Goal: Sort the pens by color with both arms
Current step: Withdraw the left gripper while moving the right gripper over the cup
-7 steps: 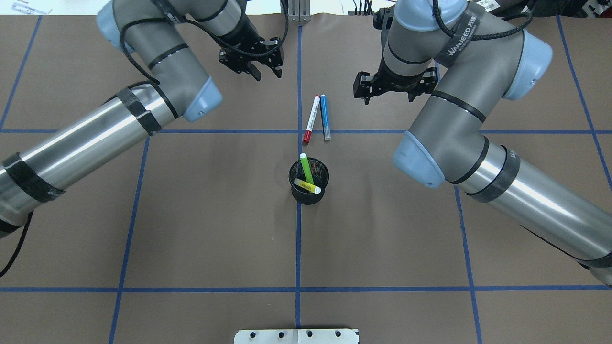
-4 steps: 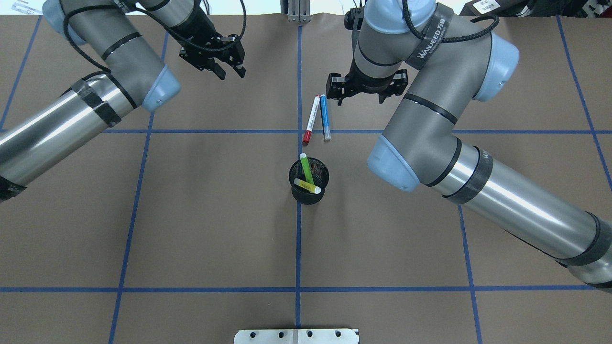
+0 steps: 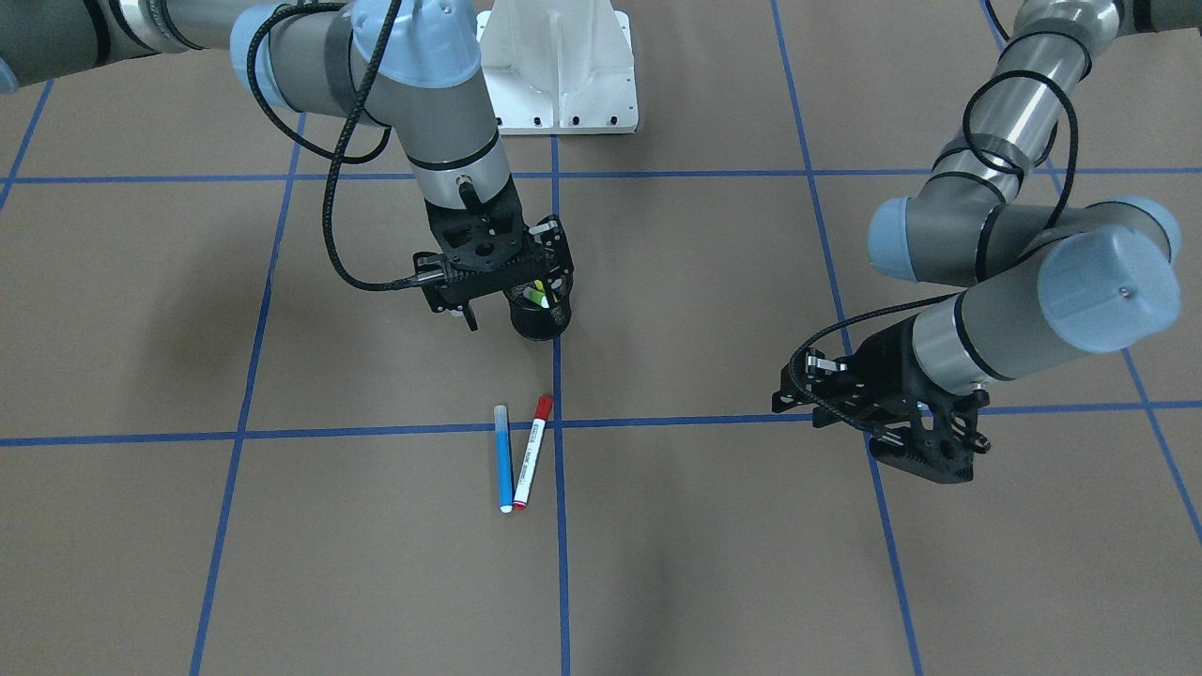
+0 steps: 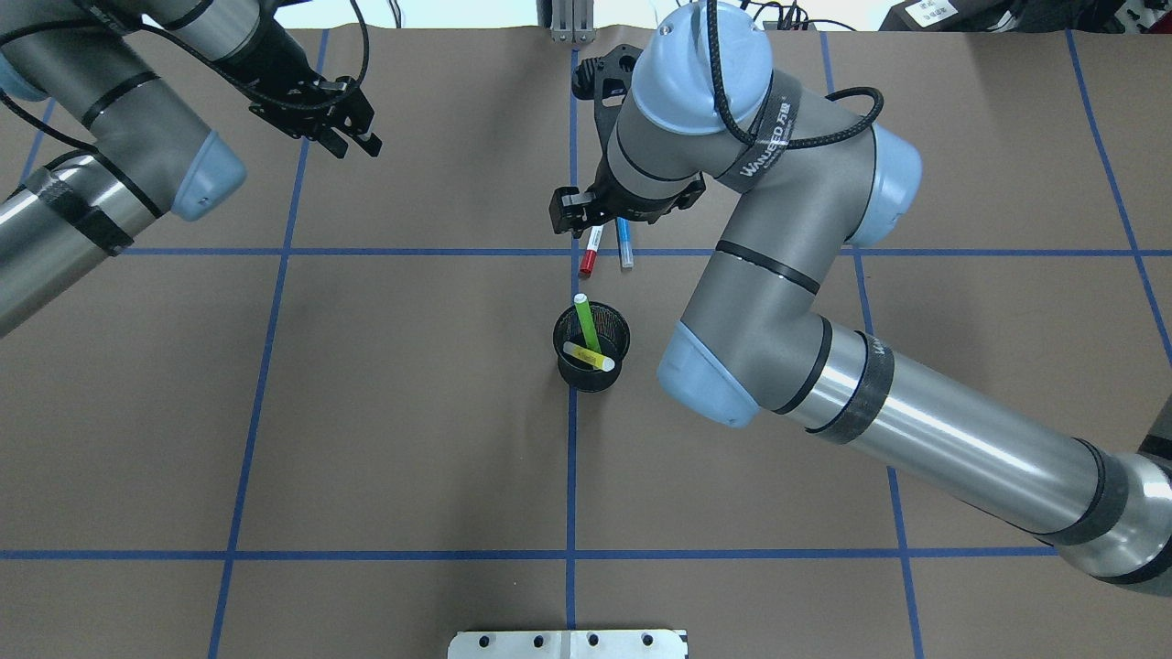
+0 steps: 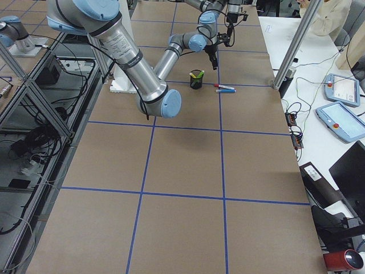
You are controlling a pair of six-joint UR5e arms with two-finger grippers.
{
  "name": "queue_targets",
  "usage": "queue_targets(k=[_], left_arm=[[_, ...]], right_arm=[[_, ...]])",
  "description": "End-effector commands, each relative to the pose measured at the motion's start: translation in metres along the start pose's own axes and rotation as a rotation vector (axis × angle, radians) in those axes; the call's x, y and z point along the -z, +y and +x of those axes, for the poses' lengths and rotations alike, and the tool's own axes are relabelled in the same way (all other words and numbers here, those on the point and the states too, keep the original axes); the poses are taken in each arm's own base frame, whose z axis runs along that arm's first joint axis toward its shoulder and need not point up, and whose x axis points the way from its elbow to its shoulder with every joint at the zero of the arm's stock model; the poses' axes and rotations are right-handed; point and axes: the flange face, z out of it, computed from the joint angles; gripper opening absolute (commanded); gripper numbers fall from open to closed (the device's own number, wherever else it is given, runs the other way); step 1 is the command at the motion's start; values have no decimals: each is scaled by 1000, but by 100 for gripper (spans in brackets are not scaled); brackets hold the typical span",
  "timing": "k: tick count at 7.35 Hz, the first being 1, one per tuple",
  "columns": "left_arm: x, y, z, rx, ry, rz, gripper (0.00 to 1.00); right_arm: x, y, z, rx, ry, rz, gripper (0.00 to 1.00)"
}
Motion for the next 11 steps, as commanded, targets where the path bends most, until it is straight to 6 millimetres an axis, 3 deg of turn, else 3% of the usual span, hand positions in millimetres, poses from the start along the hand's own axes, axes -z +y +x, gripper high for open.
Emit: queue_targets(k=[1,6,9,11], left_arm=[[8,25,-36,-40,-7,-4,59],[23,23,-43,-29,9,-2,59],[24,22,-45,-25,10,-3,59],[23,22,-46,-24,9,-4,59]], right_arm=[[-19,18,-22,51,13,0,87],[-63,34,-46,103,30,68,82],[-64,38,-43,103,29,62,74],[-71,47,-28,97,44,46,73]])
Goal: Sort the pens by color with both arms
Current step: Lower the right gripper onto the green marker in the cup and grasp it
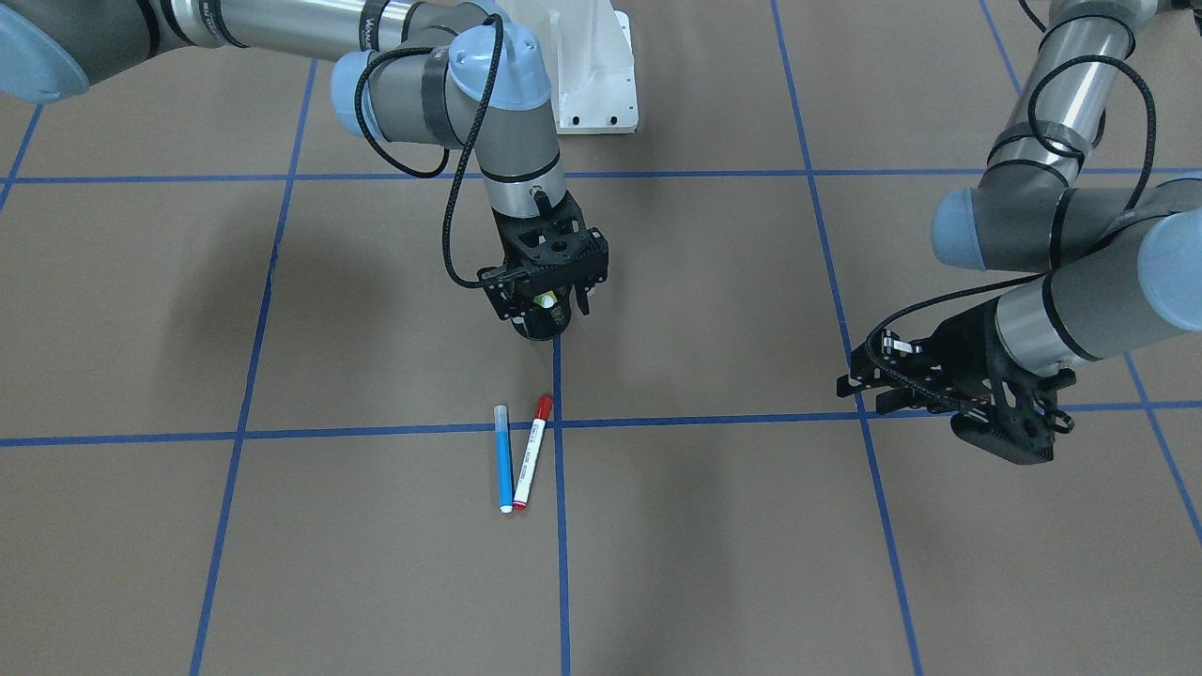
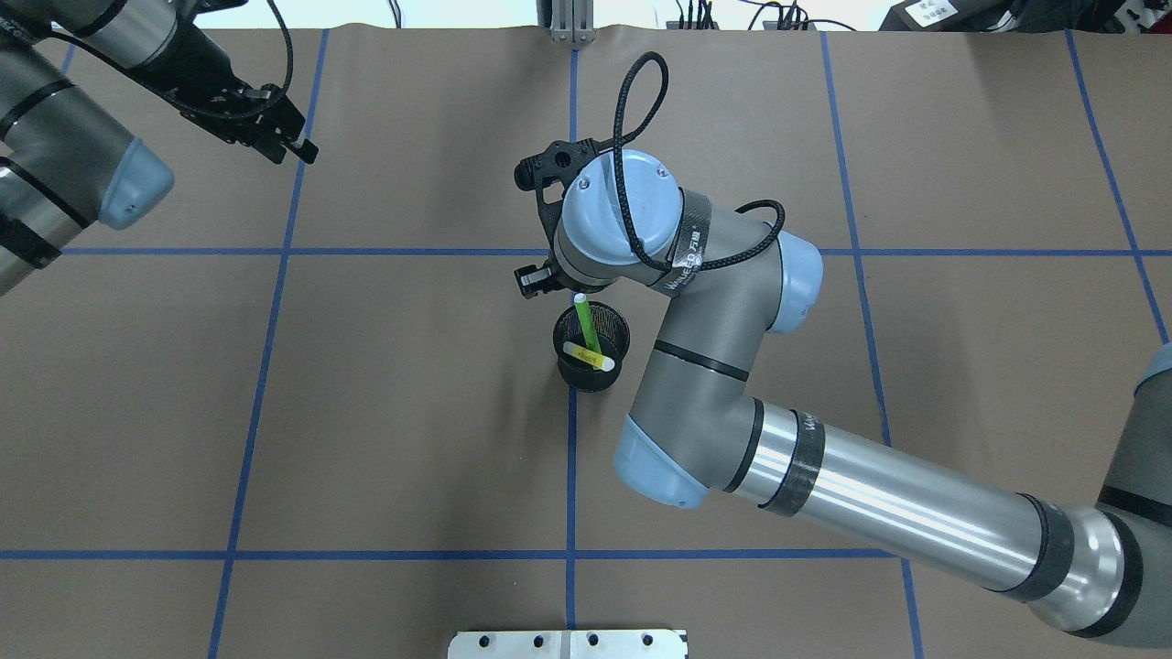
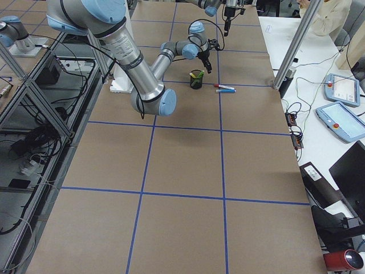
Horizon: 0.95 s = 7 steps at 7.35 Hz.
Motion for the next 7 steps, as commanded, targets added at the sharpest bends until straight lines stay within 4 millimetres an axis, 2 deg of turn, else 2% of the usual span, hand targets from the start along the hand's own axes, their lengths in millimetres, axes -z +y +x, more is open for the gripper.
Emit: queue_targets(k=[1,4,7], left_arm=[[0,0,-1,1,0,-1,59],[0,0,0,1,0,-1,59],[0,0,0,1,0,-1,59]], right_arm=[[-1,15,15,-2,4,-12,73],[4,20,12,-19,-10,-10,68],[1,25,4,-26,-11,-16,67]])
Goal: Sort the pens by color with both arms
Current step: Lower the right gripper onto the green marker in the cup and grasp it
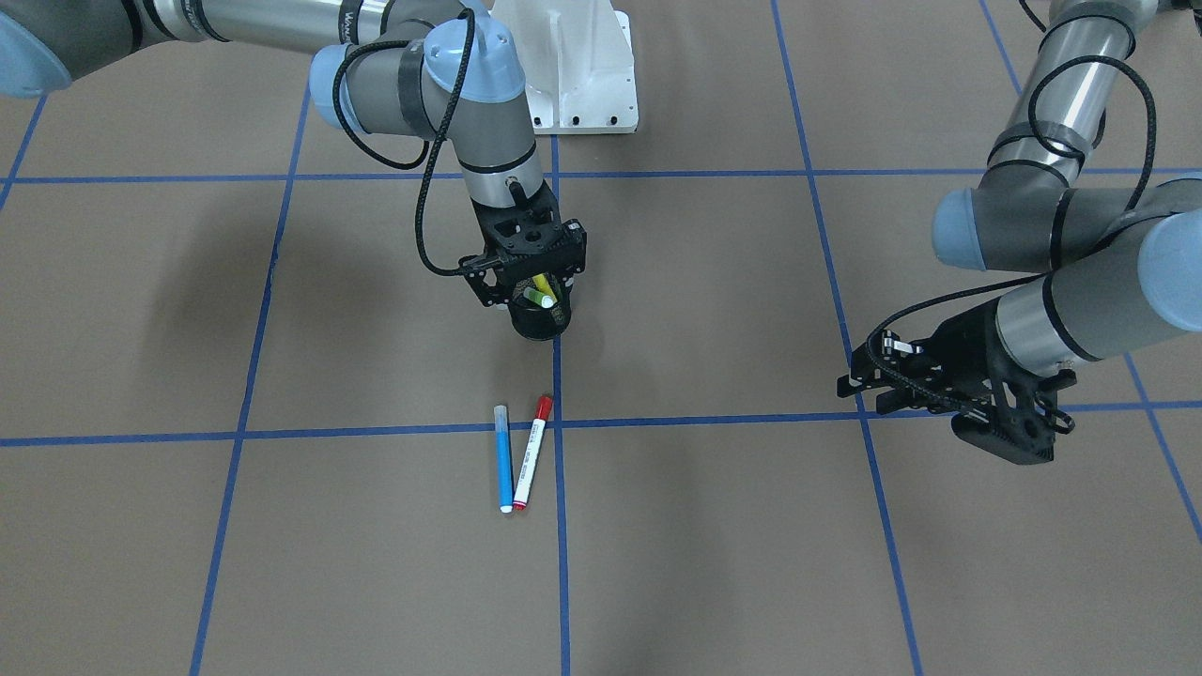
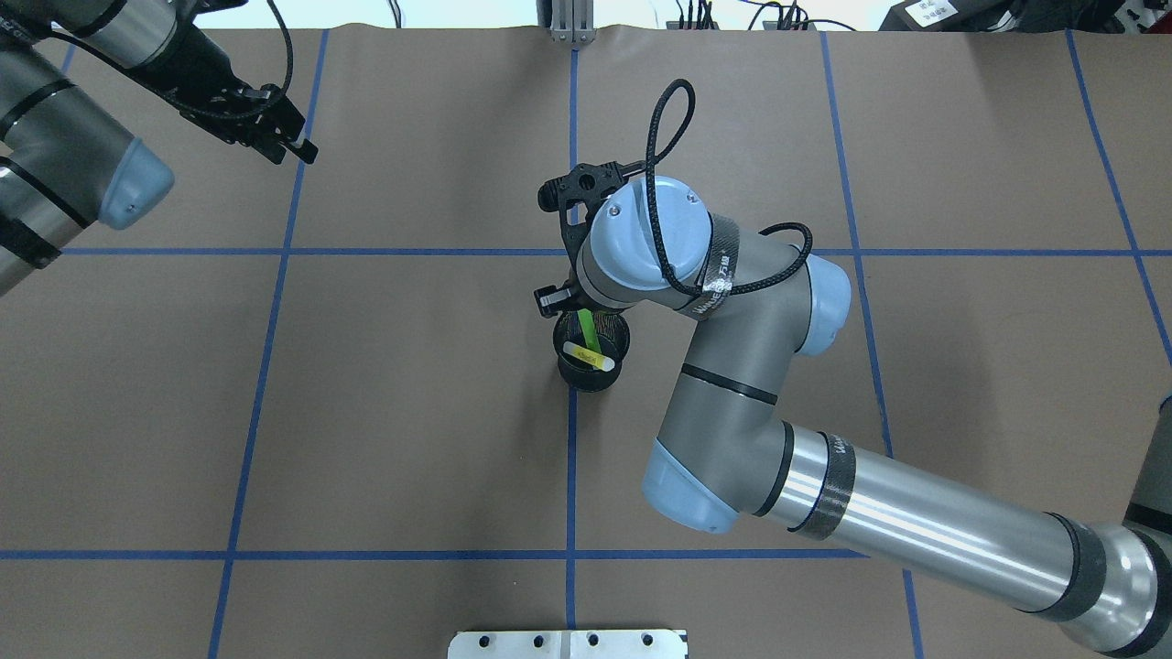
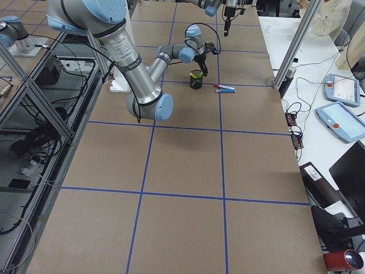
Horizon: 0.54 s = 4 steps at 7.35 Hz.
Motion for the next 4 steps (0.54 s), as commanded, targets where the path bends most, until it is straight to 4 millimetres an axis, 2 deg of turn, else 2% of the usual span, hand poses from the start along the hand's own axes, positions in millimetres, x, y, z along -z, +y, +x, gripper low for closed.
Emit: queue_targets(k=[1,2,4], left_arm=[[0,0,0,0,0,0,59],[0,0,0,0,0,0,59],[0,-1,1,-3,0,1,59]], right_arm=[[-1,2,-4,0,-1,0,64],[-2,2,-4,0,2,-1,56],[-2,2,-4,0,2,-1,50]])
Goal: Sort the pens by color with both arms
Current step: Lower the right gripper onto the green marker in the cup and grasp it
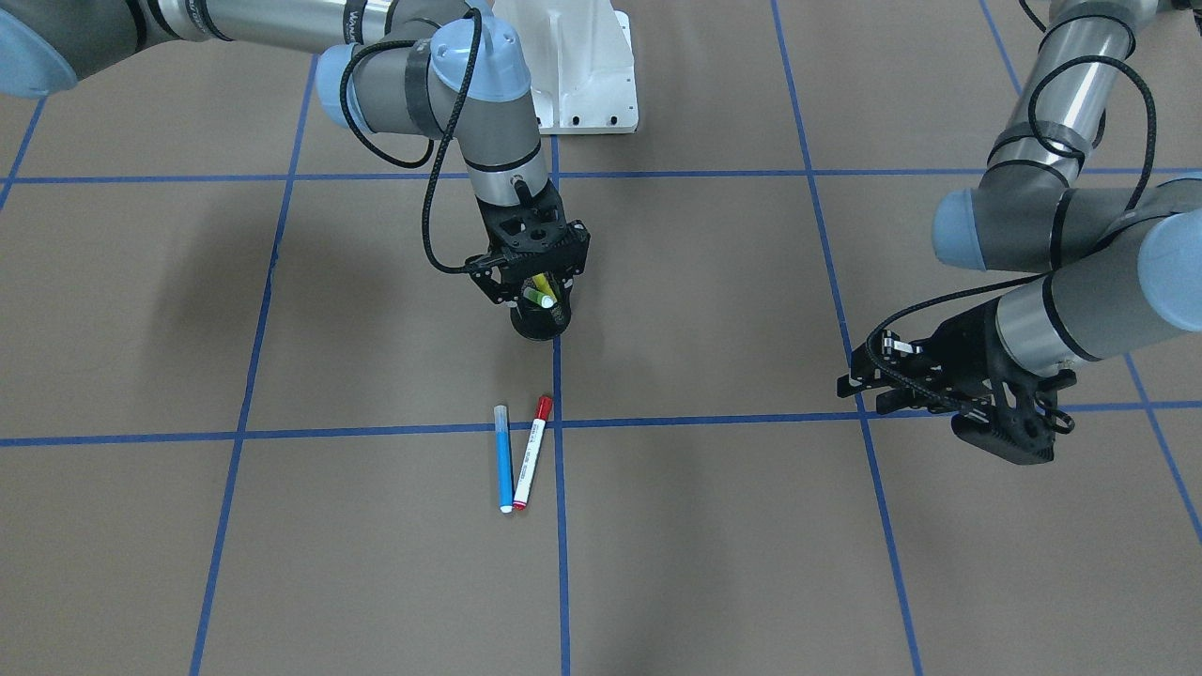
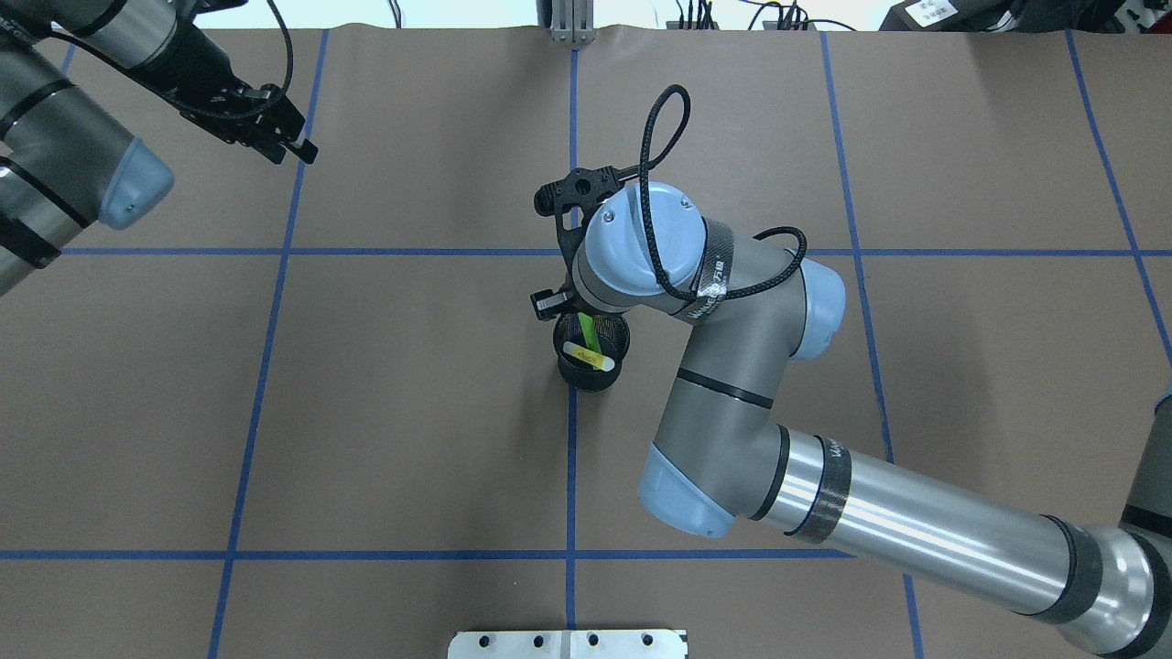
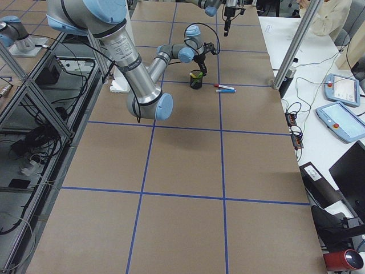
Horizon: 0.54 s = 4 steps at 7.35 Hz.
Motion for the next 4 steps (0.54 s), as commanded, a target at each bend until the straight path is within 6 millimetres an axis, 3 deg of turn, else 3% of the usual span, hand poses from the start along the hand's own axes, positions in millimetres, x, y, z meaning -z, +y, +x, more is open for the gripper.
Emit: queue_targets(k=[1,4], left_arm=[[0,0,1,-1,0,1,59],[1,0,2,-3,1,2,59]], right_arm=[[0,0,-1,0,0,0,49],[0,-1,-1,0,0,0,43]])
